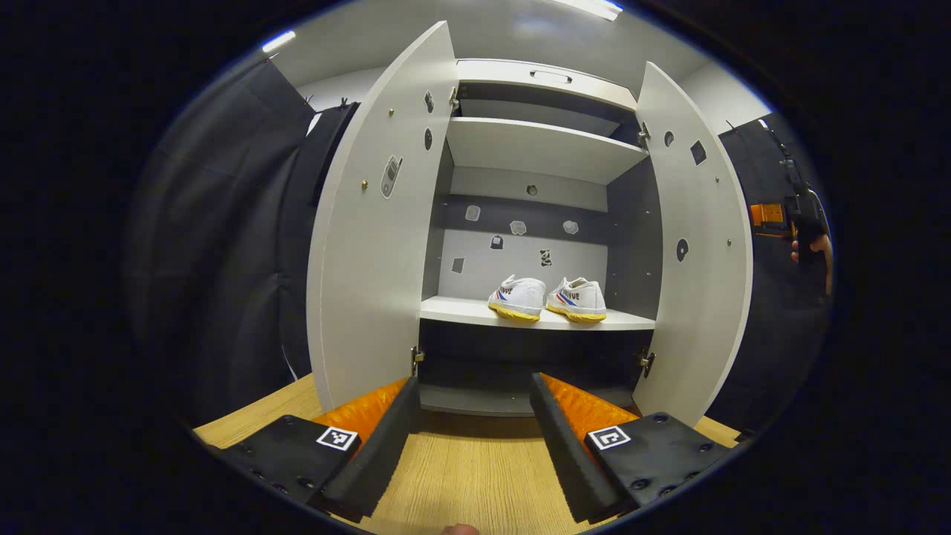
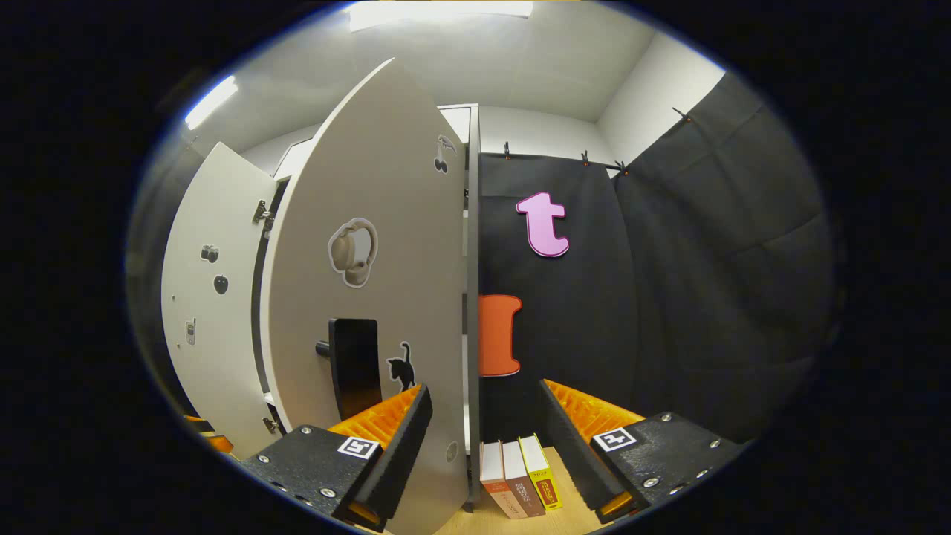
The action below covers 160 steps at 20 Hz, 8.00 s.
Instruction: Grab one shoe with the right hand and put it into the shoe cabinet, grab the other shoe with the left hand and put it into the shoe cabinet; then close the right door with the right hand and the left door with the left hand.
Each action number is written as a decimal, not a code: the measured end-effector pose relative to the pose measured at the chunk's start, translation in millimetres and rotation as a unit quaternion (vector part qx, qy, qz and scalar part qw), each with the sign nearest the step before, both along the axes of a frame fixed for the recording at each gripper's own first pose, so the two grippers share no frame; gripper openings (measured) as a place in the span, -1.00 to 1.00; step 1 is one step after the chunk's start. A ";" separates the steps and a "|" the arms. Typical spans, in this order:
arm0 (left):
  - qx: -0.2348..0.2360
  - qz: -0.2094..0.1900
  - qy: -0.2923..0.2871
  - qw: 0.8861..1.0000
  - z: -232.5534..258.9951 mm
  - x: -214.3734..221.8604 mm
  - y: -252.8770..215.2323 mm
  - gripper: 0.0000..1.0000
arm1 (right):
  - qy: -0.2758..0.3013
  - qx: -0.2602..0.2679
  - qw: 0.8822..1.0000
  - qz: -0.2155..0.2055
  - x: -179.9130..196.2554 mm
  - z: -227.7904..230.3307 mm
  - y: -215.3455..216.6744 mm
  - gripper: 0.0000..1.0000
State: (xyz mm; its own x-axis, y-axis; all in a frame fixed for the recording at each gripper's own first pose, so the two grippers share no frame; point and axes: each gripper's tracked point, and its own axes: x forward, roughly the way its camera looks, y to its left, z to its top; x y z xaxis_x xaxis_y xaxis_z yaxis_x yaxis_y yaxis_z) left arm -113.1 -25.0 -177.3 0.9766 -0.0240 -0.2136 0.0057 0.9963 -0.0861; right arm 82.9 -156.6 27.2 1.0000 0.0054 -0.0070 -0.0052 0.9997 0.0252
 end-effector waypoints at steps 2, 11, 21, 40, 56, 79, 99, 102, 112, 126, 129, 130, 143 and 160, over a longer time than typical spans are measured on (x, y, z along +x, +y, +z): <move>0.000 0.003 0.001 1.000 0.0 -0.9 5.8 0.94 | -0.001 0.005 1.000 0.006 2.6 -0.7 12.9 0.79; 0.010 0.023 -0.005 1.000 4.2 -10.3 34.1 0.93 | -0.004 0.032 0.997 0.069 35.4 -3.8 101.1 0.84; 0.015 0.074 0.000 0.997 2.9 -21.5 83.3 0.94 | -0.004 0.038 0.998 0.043 85.0 -14.0 127.1 0.77; 0.008 0.024 -0.029 0.999 40.7 -5.0 40.8 0.89 | -0.017 0.005 1.000 0.011 -5.9 -18.5 108.0 0.83; -0.016 0.026 -0.051 0.998 77.8 -8.7 19.1 0.94 | 0.050 0.050 0.998 0.003 -130.5 -135.0 106.5 0.84; 0.034 0.171 -0.100 0.980 155.8 111.0 248.3 0.89 | 0.047 0.048 0.998 0.014 -104.7 -137.8 126.5 0.83; -0.007 0.060 -0.101 0.993 147.4 140.2 100.5 0.99 | 0.031 0.030 0.999 0.006 -107.6 -121.6 110.7 0.84; -0.028 0.026 -0.087 0.995 133.2 160.4 60.0 0.88 | 0.027 0.025 0.999 -0.001 -109.2 -116.8 103.4 0.83; -0.045 0.008 -0.102 0.994 133.3 198.8 20.8 0.91 | 0.027 0.027 0.999 -0.023 -112.7 -114.7 83.8 0.83; 0.001 0.002 -0.102 0.995 139.8 96.3 36.8 0.92 | 0.033 0.040 0.999 0.008 -98.4 -119.2 108.4 0.84; -0.006 0.007 -0.092 0.996 124.6 70.5 40.5 0.90 | 0.035 0.041 0.998 0.017 -94.5 -119.8 117.0 0.84; -0.010 0.007 -0.089 0.996 119.2 64.7 40.6 0.93 | 0.034 0.038 0.999 0.019 -92.7 -119.9 118.9 0.84; -0.008 0.013 -0.063 0.998 55.8 9.7 28.4 0.93 | 0.050 0.037 0.998 0.020 -101.9 -142.0 142.2 0.83; -0.001 0.013 -0.063 0.998 59.7 14.5 24.1 0.94 | 0.049 0.050 0.997 0.010 -108.7 -143.6 130.9 0.84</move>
